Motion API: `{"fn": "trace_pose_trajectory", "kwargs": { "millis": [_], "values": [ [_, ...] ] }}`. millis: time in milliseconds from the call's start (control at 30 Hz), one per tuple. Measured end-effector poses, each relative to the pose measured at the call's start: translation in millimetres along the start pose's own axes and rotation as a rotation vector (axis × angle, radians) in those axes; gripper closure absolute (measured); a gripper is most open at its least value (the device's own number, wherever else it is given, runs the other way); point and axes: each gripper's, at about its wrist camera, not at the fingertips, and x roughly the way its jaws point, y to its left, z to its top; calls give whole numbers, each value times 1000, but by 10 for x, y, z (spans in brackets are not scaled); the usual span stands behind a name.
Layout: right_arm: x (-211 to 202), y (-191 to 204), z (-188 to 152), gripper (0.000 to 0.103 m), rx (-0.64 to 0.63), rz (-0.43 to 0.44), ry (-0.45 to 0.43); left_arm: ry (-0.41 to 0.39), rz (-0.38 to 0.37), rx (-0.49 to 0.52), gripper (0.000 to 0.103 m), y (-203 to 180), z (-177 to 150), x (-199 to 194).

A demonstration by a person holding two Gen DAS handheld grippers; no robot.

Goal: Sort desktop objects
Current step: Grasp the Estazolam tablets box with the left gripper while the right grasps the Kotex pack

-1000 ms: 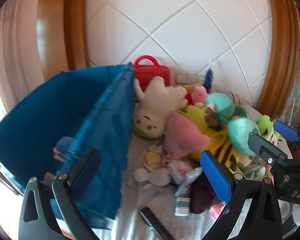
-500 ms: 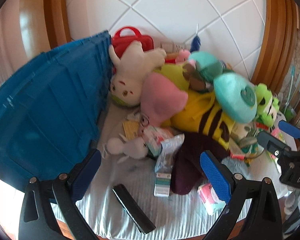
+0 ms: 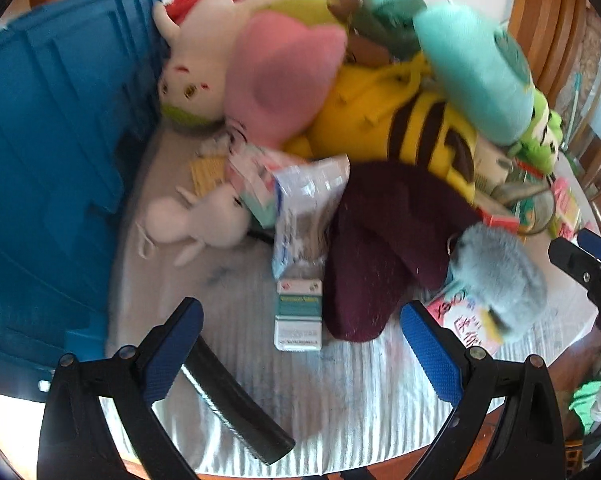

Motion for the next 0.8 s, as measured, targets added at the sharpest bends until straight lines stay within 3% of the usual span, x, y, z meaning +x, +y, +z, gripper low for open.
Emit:
{"fn": "trace_pose_trajectory", "kwargs": {
  "millis": [167,467,600,800],
  "values": [
    [108,32,-240,41,21,41,51,46,14,28,4,-1,-143,259],
    [166,334,-663,41,47,106,84,56,11,21,4,160,-290,513],
    [268,377,-811,41,51,91,96,49,-4,37,4,121,-332,605],
    [398,430,-905,31,7,36,66,51,-19,23,4,77,-414,772]
  ]
}}
